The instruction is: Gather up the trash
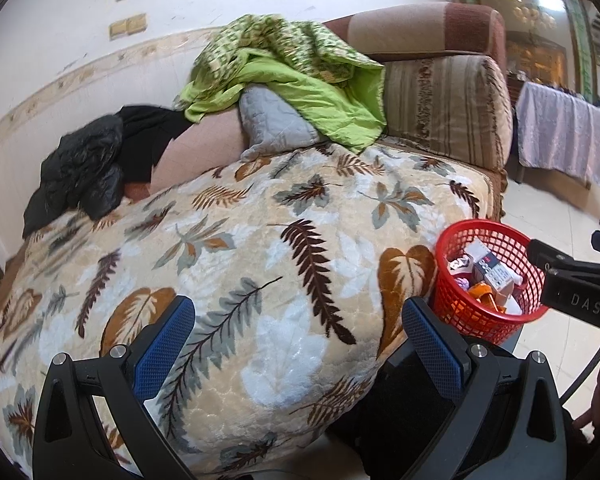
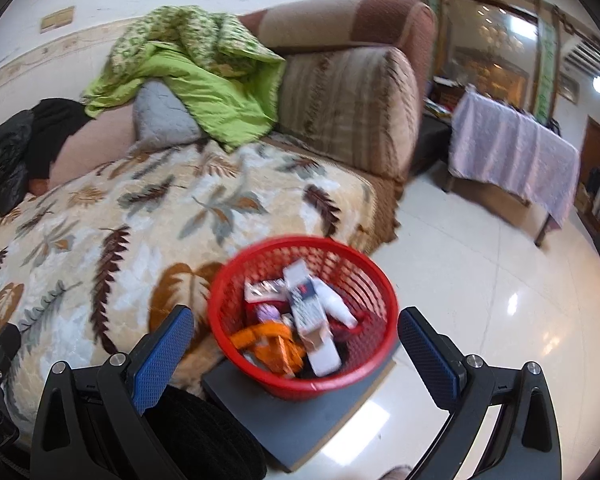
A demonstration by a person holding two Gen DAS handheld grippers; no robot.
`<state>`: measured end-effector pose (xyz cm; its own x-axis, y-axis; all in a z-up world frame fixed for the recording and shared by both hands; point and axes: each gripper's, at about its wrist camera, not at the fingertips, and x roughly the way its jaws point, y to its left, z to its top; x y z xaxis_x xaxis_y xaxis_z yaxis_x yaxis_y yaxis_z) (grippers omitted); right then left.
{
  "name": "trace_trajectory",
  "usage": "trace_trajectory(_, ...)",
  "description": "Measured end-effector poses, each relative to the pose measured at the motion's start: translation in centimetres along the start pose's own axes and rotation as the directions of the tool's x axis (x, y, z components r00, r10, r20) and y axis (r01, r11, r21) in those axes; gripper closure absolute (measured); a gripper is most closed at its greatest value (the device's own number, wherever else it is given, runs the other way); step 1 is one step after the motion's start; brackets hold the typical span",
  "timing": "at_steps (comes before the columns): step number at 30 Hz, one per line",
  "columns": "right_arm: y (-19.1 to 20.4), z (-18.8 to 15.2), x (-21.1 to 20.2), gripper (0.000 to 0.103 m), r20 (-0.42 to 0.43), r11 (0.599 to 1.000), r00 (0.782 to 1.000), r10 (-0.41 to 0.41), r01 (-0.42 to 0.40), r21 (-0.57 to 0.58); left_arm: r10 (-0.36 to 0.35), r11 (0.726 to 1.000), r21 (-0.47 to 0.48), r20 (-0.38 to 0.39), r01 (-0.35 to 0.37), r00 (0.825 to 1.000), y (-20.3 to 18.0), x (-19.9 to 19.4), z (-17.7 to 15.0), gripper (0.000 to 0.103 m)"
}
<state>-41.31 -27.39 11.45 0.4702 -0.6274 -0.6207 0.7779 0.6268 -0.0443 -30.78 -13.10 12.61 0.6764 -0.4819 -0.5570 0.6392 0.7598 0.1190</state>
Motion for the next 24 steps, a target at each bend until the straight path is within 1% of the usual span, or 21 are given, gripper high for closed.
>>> trace_trajectory(3,1.6,1.8,0.2,0.000,0.015,0.998,0.998,0.062,-0.062,-0.034,0.029,0.997,-0.066,-0.026,-0.031,0.999,2.3,0.5,0.0,0.000)
trace_trajectory(6,4.5,3.6,1.0,0.000,-0.006,0.986,0.989,0.146,-0.146,-0.078,0.072,0.986,-0.146,-0.070,-0.081,0.995,5.7,1.4,-0.3,0.000)
trace_trajectory(7,6.1,4.1,1.4,0.000,-0.018,0.979,0.984,0.177,-0.178,-0.102,0.085,0.981,-0.165,-0.086,-0.099,0.993,6.7,1.6,-0.5,0.000)
trace_trajectory(9,9.1,4.6,2.3,0.000,-0.050,0.960,0.973,0.224,-0.229,-0.159,0.150,0.962,-0.208,-0.141,-0.177,0.979,9.3,2.5,-1.1,0.000)
trace_trajectory(10,11.1,4.7,3.0,0.000,-0.083,0.943,0.963,0.258,-0.270,-0.195,0.177,0.953,-0.218,-0.160,-0.209,0.971,10.3,2.8,-1.4,0.000)
trace_trajectory(12,14.3,4.8,4.3,0.000,-0.138,0.908,0.939,0.314,-0.340,-0.244,0.229,0.931,-0.235,-0.215,-0.278,0.949,12.7,3.9,-2.1,0.000)
trace_trajectory(14,18.3,4.7,6.4,0.000,-0.232,0.856,0.893,0.386,-0.441,-0.271,0.241,0.910,-0.271,-0.268,-0.314,0.933,15.0,4.9,-2.7,0.000)
trace_trajectory(15,19.6,4.7,7.0,0.000,-0.254,0.844,0.881,0.399,-0.461,-0.275,0.243,0.894,-0.301,-0.297,-0.332,0.924,16.4,5.7,-3.0,0.000)
trace_trajectory(16,21.5,4.6,8.2,0.000,-0.283,0.840,0.877,0.389,-0.464,-0.281,0.238,0.885,-0.321,-0.310,-0.337,0.920,17.5,6.2,-3.2,0.000)
trace_trajectory(18,24.1,4.7,10.2,0.000,-0.302,0.842,0.877,0.374,-0.457,-0.285,0.203,0.868,-0.369,-0.347,-0.333,0.916,19.6,7.9,-3.3,0.000)
trace_trajectory(20,27.1,5.0,12.6,0.000,-0.333,0.847,0.867,0.369,-0.462,-0.263,0.182,0.856,-0.398,-0.366,-0.330,0.913,21.4,9.6,-3.1,0.000)
trace_trajectory(21,28.4,5.2,13.7,0.000,-0.347,0.848,0.862,0.369,-0.465,-0.253,0.186,0.852,-0.400,-0.370,-0.337,0.910,22.2,10.6,-2.9,0.000)
trace_trajectory(22,29.8,5.4,15.0,0.000,-0.352,0.853,0.860,0.368,-0.464,-0.240,0.194,0.851,-0.393,-0.382,-0.349,0.904,23.1,12.1,-2.6,0.000)
trace_trajectory(24,31.9,5.7,17.3,0.000,-0.358,0.867,0.863,0.358,-0.449,-0.215,0.180,0.851,-0.392,-0.406,-0.349,0.896,24.6,14.6,-2.5,0.000)
